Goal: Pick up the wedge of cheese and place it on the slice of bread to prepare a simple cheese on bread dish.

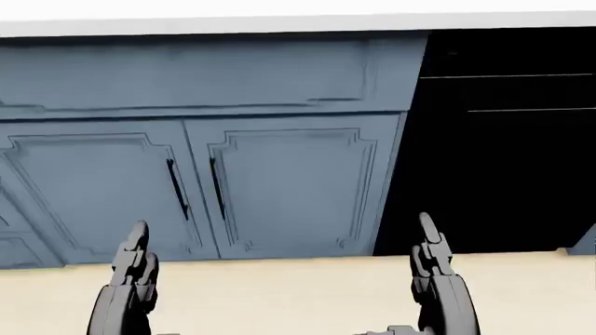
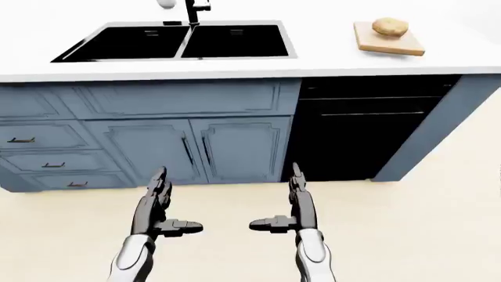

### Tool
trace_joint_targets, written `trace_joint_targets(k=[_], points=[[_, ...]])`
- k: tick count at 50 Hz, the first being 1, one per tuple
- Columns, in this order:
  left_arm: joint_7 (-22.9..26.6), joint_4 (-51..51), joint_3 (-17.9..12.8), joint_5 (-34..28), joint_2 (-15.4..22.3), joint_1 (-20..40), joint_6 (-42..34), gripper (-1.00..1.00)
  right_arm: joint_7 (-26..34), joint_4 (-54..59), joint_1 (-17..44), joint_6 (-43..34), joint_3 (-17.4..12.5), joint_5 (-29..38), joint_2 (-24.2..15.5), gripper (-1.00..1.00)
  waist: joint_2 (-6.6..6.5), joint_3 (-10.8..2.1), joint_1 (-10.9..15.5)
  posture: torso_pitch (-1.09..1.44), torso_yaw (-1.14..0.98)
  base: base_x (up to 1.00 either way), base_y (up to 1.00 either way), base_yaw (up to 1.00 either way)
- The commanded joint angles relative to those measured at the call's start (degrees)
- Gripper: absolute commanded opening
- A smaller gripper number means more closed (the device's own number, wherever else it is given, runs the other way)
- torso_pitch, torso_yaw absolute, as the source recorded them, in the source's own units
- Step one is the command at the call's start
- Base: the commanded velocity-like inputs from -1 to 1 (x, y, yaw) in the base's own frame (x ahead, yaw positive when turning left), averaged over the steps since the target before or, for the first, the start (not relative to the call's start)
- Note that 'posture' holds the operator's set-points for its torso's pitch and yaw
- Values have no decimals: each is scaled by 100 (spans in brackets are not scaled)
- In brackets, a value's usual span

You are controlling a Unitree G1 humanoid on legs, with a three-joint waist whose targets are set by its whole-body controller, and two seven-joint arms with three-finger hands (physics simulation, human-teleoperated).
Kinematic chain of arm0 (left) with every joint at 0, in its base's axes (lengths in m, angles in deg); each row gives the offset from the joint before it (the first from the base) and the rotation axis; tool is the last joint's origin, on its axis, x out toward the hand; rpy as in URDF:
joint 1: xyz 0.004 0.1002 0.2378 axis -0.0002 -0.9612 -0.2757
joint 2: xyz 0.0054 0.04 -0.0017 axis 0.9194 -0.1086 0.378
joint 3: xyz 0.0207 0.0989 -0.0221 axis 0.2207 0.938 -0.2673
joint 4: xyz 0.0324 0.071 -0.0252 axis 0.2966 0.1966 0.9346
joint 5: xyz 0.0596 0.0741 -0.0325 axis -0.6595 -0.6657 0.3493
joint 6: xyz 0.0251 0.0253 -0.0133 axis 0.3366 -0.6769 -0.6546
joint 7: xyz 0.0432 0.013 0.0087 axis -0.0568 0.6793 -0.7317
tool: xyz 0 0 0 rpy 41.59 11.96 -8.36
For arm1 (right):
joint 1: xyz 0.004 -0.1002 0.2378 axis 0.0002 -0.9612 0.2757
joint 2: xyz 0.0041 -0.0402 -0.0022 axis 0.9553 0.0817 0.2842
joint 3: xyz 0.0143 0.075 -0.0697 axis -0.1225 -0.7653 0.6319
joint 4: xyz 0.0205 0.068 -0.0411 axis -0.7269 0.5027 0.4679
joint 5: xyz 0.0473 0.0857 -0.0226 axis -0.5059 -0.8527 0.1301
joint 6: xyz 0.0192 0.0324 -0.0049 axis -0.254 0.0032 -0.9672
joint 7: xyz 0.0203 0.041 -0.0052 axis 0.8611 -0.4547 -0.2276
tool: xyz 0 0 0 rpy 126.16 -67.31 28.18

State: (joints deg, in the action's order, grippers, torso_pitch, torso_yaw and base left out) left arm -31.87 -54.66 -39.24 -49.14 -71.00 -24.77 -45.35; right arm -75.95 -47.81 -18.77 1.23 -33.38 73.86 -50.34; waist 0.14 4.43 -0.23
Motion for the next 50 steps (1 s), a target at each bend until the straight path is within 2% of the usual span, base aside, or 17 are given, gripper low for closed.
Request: trace_joint_targets(k=[1,3,5,7,8,20,21,24,27,32,35,36,37,43,45,46,50], points=[[145,-949,10,113,50,-15,-3,100,-13,-730,47,256,-15,-3,-31,100,45,-5,-12,0,0,0,0,0],[190,-1078,-5,132,42,-37,-104,100,-3,-755,39,245,-22,5,-31,100,0,-359,45,0,0,0,0,0],[185,-1141,-15,110,24,-99,-6,100,16,-772,23,251,-28,13,-34,100,40,-95,36,0,0,0,0,0],[159,-1009,-22,50,22,-70,114,100,29,-785,8,259,-42,20,-41,100,44,-385,45,0,0,0,0,0],[156,-921,-31,39,26,-37,151,100,40,-780,4,281,-45,22,-42,100,45,-413,48,0,0,0,0,0],[126,-816,-17,-76,24,-55,286,100,6,-658,6,323,-40,113,-38,100,25,-484,41,0,0,0,0,0],[128,-818,-12,-80,23,-61,283,100,11,-664,1,322,-41,109,-38,100,-6,-583,33,0,0,0,18,0],[132,-862,-18,-75,26,-70,255,100,18,-654,-8,343,-41,108,-35,100,157,-411,-10,0,0,0,36,0],[134,-908,-10,-81,22,-89,232,100,29,-676,-14,338,-37,100,-32,100,205,-461,-29,0,0,0,45,0],[143,-938,-6,-85,20,-101,211,100,32,-695,-22,341,-31,104,-30,100,-116,-326,-63,0,0,0,46,0],[135,-875,12,-109,12,-95,253,100,40,-637,-5,369,-38,95,-32,100,-567,-506,-85,0,0,0,52,0],[134,-868,15,-111,11,-95,256,100,41,-620,-4,385,-41,92,-33,100,-375,-394,16,0,0,0,58,0],[134,-852,23,-121,9,-107,279,100,42,-599,-7,402,-47,86,-33,100,-356,-310,-18,0,0,0,62,0],[126,-857,29,-130,5,-106,278,100,50,-598,-16,406,-54,62,-32,100,164,-194,-9,0,0,-1,70,0],[116,-716,19,-132,10,-64,352,100,46,-630,-22,380,-54,57,-32,100,447,-248,-23,0,0,-6,71,0],[118,-737,19,-129,10,-69,336,100,46,-632,-26,385,-52,58,-31,100,356,-285,-86,0,0,-8,70,0],[113,-753,22,-129,9,-74,326,100,53,-595,-12,401,-49,54,-32,100,403,-393,-111,0,0,-8,71,0]])
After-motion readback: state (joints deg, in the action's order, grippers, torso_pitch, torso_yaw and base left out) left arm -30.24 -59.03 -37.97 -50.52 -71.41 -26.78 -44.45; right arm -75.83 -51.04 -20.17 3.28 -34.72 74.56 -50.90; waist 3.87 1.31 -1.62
